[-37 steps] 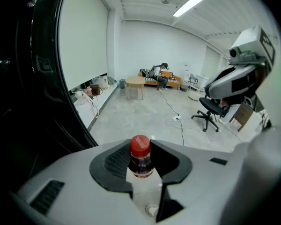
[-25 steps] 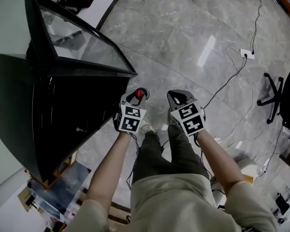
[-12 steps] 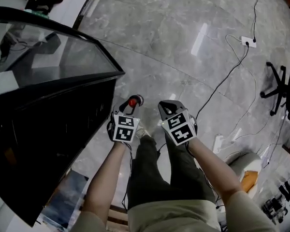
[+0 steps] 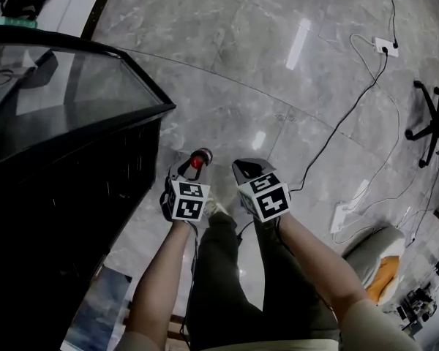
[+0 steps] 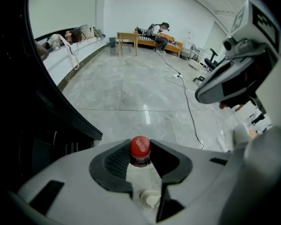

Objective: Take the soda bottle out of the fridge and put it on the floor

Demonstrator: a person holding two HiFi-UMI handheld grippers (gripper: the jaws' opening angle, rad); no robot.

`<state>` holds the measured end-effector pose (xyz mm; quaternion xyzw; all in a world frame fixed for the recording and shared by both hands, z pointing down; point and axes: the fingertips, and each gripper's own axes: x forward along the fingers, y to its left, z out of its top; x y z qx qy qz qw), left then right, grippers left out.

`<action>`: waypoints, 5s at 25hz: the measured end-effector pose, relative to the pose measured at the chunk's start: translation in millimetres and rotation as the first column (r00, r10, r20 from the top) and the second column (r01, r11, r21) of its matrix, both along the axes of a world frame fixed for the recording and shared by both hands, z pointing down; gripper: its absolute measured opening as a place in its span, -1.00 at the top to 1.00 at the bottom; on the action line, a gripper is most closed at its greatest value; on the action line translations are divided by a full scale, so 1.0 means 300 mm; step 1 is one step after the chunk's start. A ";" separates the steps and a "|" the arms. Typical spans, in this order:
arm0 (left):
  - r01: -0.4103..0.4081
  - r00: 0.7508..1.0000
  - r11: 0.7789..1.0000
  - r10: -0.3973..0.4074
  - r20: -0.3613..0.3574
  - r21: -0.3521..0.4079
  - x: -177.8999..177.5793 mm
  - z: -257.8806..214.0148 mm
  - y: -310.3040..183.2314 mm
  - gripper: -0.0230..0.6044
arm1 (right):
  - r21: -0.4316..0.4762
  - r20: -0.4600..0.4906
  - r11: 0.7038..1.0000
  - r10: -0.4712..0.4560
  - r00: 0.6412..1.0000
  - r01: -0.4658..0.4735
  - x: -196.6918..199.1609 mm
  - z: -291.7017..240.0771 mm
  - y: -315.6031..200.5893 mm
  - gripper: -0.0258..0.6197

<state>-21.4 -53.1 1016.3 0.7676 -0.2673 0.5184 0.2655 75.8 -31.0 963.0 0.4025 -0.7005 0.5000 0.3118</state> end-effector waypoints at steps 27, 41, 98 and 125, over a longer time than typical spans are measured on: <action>-0.084 0.992 0.996 0.086 0.091 -0.030 0.066 0.663 0.179 0.53 | -0.177 0.044 0.984 -0.007 0.999 0.015 0.046 0.636 0.266 0.93; -0.153 0.978 0.987 0.159 0.135 -0.050 0.088 0.717 0.252 0.49 | -0.231 0.055 0.973 0.032 0.998 -0.019 0.090 0.679 0.321 0.93; -0.001 0.996 0.983 0.018 -0.091 0.184 -0.097 -0.968 0.242 0.87 | 0.166 -0.099 0.982 -0.072 0.993 0.088 -0.042 -0.880 0.125 0.93; 0.131 0.974 0.854 -0.017 -0.224 0.504 -0.302 -1.834 0.246 0.87 | 0.497 -0.098 0.831 -0.233 0.968 0.250 -0.306 -1.829 0.139 0.93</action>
